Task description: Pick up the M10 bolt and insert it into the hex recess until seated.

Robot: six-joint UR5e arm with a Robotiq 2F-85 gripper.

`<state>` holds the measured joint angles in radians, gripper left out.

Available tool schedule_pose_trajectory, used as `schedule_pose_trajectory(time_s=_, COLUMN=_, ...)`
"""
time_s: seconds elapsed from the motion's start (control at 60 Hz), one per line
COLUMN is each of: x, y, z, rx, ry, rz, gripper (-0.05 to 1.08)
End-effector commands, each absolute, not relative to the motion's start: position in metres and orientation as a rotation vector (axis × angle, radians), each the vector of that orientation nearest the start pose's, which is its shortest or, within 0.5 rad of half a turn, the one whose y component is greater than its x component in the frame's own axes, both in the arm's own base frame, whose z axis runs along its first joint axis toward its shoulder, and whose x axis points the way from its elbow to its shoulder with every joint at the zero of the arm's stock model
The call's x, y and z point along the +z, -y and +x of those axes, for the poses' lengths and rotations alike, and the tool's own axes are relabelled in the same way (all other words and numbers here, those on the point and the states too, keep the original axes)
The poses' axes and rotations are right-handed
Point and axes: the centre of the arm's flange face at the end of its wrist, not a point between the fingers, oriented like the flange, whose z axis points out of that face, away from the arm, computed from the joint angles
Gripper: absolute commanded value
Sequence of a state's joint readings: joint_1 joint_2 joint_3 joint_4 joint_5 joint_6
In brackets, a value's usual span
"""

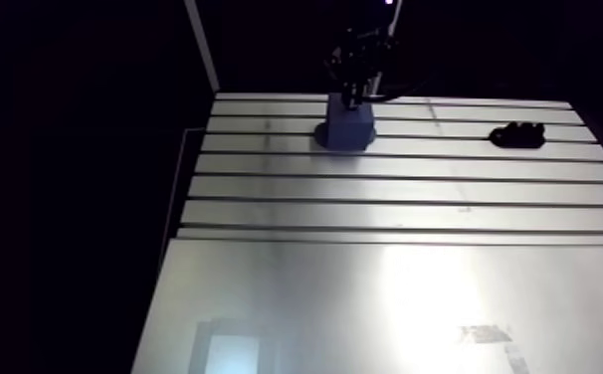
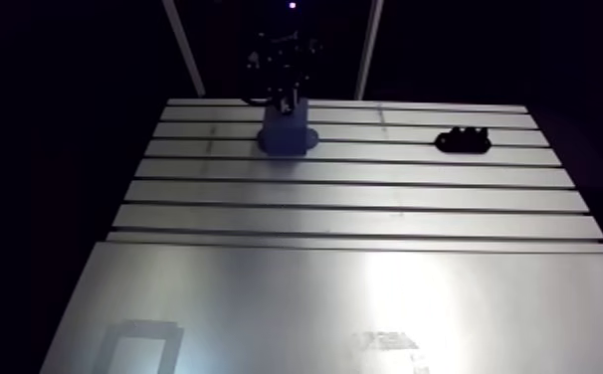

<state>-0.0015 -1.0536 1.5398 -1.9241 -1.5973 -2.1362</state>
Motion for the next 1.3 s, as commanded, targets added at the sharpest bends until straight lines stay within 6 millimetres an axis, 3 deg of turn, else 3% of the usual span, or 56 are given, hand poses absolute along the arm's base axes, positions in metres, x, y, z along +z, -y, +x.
schedule_pose_trajectory(time_s=0.017, x=0.237, y=0.131, z=-0.643, rx=-0.02, ry=-2.875, rz=-0.885, gripper=0.73)
schedule_pose_trajectory(time_s=0.517, x=0.236, y=0.131, z=-0.642, rx=-0.023, ry=-2.852, rz=-0.946, gripper=0.7)
schedule_pose_trajectory(time_s=0.55, x=0.236, y=0.132, z=-0.642, rx=-0.024, ry=-2.852, rz=-0.948, gripper=0.56)
schedule_pose_trajectory(time_s=0.567, x=0.236, y=0.132, z=-0.642, rx=-0.024, ry=-2.852, rz=-0.948, gripper=0.56)
schedule_pose_trajectory(time_s=0.583, x=0.236, y=0.133, z=-0.642, rx=-0.025, ry=-2.852, rz=-0.947, gripper=0.42)
schedule_pose_trajectory(time_s=0.867, x=0.238, y=0.134, z=-0.642, rx=-0.021, ry=-2.859, rz=-0.946, gripper=0.25)
schedule_pose_trajectory(time_s=1.117, x=0.248, y=0.134, z=-0.643, rx=-0.022, ry=-2.891, rz=-0.9, gripper=0.23)
schedule_pose_trajectory(time_s=1.3, x=0.252, y=0.13, z=-0.644, rx=-0.01, ry=-2.942, rz=-0.737, gripper=0.32)
